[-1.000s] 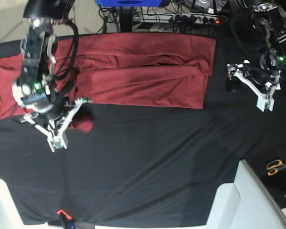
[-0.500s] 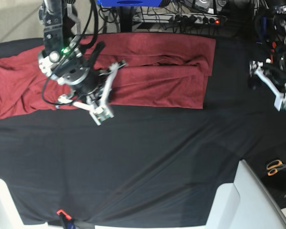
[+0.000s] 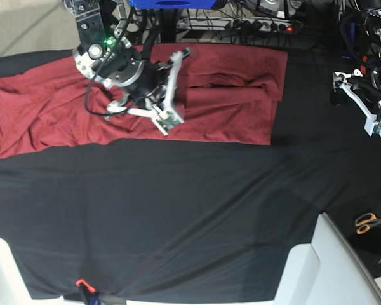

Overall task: Fold the T-shirt properly
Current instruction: 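Drag the held sleeve with the right gripper across the shirt toward the collar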

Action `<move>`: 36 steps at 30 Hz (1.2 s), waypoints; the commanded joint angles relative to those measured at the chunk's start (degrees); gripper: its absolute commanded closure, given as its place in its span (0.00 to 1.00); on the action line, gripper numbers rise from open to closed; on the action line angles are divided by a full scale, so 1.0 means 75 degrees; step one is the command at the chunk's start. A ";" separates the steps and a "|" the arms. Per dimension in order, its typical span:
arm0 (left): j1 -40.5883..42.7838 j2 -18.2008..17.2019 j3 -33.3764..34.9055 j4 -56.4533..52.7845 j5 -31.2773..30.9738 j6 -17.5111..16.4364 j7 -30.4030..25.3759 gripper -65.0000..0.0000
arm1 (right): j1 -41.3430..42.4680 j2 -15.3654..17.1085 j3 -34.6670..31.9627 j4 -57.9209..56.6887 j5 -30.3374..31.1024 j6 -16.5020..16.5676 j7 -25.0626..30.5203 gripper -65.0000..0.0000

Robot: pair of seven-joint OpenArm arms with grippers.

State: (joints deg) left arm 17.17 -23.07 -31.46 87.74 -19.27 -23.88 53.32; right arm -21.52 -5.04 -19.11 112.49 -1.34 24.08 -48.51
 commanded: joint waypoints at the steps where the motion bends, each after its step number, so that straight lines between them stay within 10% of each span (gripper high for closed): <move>1: -0.0044 -0.0153 -0.0042 0.0122 -0.0004 0.0025 -0.0106 0.08 | 0.0027 0.0068 -0.0036 0.0140 0.0408 0.0031 0.0156 1.00; 6: -0.0056 -0.0142 -0.0031 0.0134 -0.0004 0.0025 -0.0106 0.08 | 0.0003 0.0338 -0.0048 0.0082 0.1639 0.0008 0.0156 1.00; 24: -0.0033 -0.0083 -0.0019 0.0122 -0.0004 0.0025 -0.0106 0.08 | 0.0402 0.0349 -0.0071 -0.1067 0.1697 0.0043 0.0859 1.00; 36: -0.0056 0.0187 -0.0007 0.0122 -0.0016 0.0025 -0.0106 0.08 | 0.1421 0.0654 -0.1619 -0.2298 0.1697 0.0019 0.0859 0.99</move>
State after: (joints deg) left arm 16.99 -20.73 -31.09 87.74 -19.25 -23.97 53.32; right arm -11.35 0.23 -31.05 94.21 10.41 23.97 -43.13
